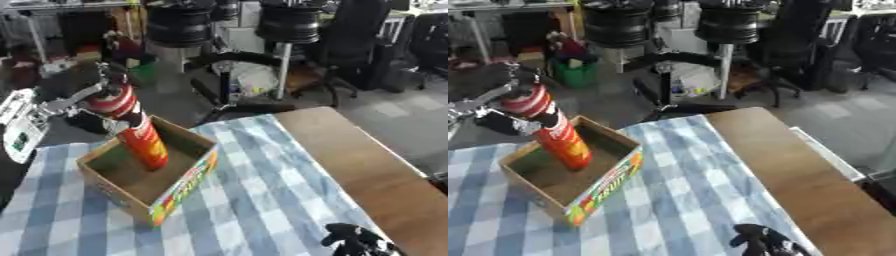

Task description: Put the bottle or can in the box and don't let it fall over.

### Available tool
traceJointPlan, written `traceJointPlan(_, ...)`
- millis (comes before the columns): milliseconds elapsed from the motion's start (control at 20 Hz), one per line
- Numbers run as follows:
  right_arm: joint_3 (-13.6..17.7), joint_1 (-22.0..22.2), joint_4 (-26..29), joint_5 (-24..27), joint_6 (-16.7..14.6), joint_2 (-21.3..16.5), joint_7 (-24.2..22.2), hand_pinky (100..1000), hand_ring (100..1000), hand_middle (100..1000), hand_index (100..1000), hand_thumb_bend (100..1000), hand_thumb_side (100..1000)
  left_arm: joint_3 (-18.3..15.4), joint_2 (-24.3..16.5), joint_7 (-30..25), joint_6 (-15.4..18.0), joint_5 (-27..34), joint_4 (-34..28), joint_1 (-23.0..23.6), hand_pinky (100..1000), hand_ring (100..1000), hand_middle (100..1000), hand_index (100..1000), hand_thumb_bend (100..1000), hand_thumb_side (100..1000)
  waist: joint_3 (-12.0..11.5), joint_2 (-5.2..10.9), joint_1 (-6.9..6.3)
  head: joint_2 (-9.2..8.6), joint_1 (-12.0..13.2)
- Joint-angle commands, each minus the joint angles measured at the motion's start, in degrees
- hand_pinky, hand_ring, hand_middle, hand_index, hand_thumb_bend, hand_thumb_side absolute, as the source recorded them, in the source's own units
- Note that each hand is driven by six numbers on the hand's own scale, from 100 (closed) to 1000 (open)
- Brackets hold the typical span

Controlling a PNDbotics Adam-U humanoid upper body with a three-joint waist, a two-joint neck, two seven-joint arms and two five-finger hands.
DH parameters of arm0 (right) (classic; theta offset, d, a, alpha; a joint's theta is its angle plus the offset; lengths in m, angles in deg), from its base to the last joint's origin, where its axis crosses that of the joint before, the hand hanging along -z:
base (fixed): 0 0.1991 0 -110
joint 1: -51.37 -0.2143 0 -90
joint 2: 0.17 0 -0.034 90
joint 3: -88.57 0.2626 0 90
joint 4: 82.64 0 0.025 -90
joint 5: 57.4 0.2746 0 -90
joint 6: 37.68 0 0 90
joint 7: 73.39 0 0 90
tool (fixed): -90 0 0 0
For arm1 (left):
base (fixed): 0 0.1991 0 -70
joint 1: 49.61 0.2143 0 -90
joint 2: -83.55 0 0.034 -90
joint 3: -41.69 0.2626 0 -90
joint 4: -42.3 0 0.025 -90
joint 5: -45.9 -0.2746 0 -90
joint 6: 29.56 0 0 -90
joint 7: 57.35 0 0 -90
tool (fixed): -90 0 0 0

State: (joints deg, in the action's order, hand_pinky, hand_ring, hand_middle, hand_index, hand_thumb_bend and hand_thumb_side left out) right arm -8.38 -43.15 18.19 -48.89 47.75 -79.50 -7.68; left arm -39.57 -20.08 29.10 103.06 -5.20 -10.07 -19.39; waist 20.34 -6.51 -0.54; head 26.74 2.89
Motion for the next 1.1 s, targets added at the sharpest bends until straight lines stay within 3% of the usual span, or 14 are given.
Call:
traceJointPlan(50, -0.05, -0.67, 0.48, 0.58, -0.11, -0.16, -0.32, 371, 494, 644, 810, 100, 604, 0.51, -0.6, -3.42, 1.79, -2.26, 0.48, -0.67, 333, 539, 606, 848, 180, 268, 0.05, 0.47, 0.06, -0.61, -0.03)
traceJointPlan(100, -0.03, -0.67, 0.45, 0.56, -0.11, -0.17, -0.31, 371, 494, 644, 810, 100, 604, 0.85, -0.59, -5.54, 3.19, -2.87, 0.7, -0.54, 613, 706, 727, 885, 352, 474, 0.0, 0.46, 0.04, -0.49, -0.04)
traceJointPlan(150, -0.01, -0.66, 0.43, 0.55, -0.12, -0.17, -0.3, 371, 494, 645, 810, 100, 604, 0.89, -0.58, -7.52, 4.47, -3.1, 0.9, -0.47, 736, 781, 780, 900, 438, 569, -0.07, 0.47, 0.02, -0.38, -0.03)
traceJointPlan(300, 0.02, -0.6, 0.39, 0.51, -0.14, -0.2, -0.3, 371, 494, 645, 810, 100, 604, 0.36, -0.81, -11.28, 6.85, -1.83, 0.92, -0.53, 883, 893, 856, 915, 568, 705, -0.29, 0.56, 0.02, -0.12, -0.04)
traceJointPlan(450, 0.12, -0.4, 0.38, 0.44, -0.16, -0.3, -0.25, 371, 493, 645, 810, 100, 604, -0.15, -1.55, -12.56, 7.46, 1.18, 0.36, -0.66, 910, 922, 896, 921, 620, 763, -0.66, 0.74, 0.03, 0.04, -0.08)
traceJointPlan(600, 0.19, -0.14, 0.34, 0.28, -0.17, -0.41, -0.19, 371, 493, 646, 810, 100, 603, -0.6, -2.65, -12.88, 6.95, 5.28, -0.61, -0.81, 913, 919, 899, 917, 616, 786, -1.16, 0.97, 0.01, 0.3, -0.18)
traceJointPlan(900, 0.43, 0.71, 0.15, -0.29, -0.13, -0.84, -0.22, 371, 494, 647, 810, 100, 605, -1.69, -6.97, -13.92, 4.52, 17.21, -5.38, -0.85, 878, 845, 818, 887, 525, 736, -2.63, 1.71, -0.26, 1.25, -0.73)
traceJointPlan(1100, 0.92, 1.33, 0.11, -0.64, -0.23, -1.2, 0.06, 371, 494, 647, 810, 100, 605, -3.08, -12.08, -14.92, 1.64, 26.15, -10.65, 0.87, 850, 819, 802, 880, 489, 697, -3.89, 2.22, -0.57, 1.75, -1.46)
